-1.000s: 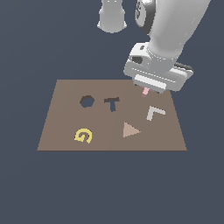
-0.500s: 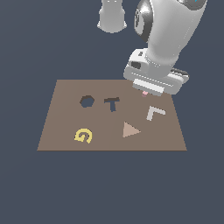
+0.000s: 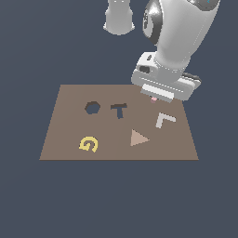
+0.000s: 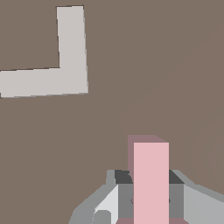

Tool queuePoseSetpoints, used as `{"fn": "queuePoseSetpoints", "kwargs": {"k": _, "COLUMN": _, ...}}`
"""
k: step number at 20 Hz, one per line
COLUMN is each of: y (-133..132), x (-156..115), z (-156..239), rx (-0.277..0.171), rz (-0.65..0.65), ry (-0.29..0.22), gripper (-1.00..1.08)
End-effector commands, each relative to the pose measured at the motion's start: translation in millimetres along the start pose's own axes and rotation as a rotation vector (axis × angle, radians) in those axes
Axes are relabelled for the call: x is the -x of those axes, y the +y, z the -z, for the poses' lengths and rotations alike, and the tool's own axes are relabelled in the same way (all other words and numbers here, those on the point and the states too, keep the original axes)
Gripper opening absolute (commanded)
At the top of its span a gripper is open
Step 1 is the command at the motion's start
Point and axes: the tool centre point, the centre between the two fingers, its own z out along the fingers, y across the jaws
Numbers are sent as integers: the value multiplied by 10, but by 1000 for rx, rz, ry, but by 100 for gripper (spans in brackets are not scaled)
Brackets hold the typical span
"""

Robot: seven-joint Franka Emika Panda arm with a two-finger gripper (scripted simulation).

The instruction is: Insert a designated object into the corresponding slot on a board.

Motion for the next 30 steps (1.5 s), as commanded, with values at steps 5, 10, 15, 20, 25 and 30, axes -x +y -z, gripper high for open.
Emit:
{"fn": "queuePoseSetpoints", "kwargs": {"k": 5, "y": -1, "x": -5, "z": 49, "rx": 0, "rz": 0, "ry": 0, "gripper": -100}}
{"fn": "queuePoseSetpoints", "kwargs": {"k": 10, "y": 20, "x": -15, "z": 36, "rx": 0, "rz": 7, "ry": 0, "gripper": -100}}
{"fn": "queuePoseSetpoints", "kwargs": {"k": 15, "y": 96, "x": -63, "z": 40, "rx": 0, "rz": 39, "ry": 0, "gripper": -100}}
{"fn": "queuePoseSetpoints", "kwargs": {"k": 20, "y": 226, "x": -154, "z": 47, "rx": 0, "rz": 95, "ry": 0, "gripper": -100}}
{"fn": "queuePoseSetpoints", "kwargs": {"k": 25, "y": 403, "x": -298, "z": 57, "rx": 0, "rz": 176, "ry": 0, "gripper": -100}}
{"fn": "queuePoseSetpoints", "kwargs": {"k": 30, "y": 614, "x": -510, "z": 69, "rx": 0, "rz": 280, "ry": 0, "gripper": -100}}
